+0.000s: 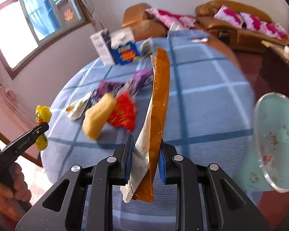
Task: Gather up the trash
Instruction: 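Drop the orange wrapper into the bucket with the right tool while the left tool drops the yellow wrapper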
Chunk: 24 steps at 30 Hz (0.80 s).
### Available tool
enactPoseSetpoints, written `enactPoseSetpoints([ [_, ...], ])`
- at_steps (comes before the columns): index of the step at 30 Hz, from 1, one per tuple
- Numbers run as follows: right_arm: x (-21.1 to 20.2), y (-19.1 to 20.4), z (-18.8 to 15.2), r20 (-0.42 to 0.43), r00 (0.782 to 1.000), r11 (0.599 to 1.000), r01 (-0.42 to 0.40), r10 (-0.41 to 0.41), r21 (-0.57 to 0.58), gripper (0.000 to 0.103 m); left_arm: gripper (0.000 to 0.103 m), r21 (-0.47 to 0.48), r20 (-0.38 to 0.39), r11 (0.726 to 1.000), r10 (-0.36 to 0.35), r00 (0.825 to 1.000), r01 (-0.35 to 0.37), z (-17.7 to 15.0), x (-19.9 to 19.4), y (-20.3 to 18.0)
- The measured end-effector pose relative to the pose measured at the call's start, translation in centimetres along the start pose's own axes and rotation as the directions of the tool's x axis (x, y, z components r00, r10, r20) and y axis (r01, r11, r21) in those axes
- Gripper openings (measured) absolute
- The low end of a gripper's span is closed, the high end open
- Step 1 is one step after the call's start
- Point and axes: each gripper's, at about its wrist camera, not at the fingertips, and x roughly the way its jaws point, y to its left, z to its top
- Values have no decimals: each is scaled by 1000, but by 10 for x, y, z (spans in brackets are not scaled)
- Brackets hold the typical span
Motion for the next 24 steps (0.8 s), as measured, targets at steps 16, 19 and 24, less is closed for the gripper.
enactPoseSetpoints([
  [16, -52, -59, -8, 164, 971, 985, 168, -173, 46, 24, 26, 167, 20, 981, -105, 994, 100, -11, -34, -92],
  [19, -60, -73, -10, 174, 966, 981, 182, -192, 72, 24, 26, 206, 23, 974, -105, 994, 98, -13, -37, -112],
  [24, -71, -94, -15, 176, 954, 969, 227, -241, 100, 24, 26, 267, 33, 958, -121, 992, 108, -15, -44, -147],
])
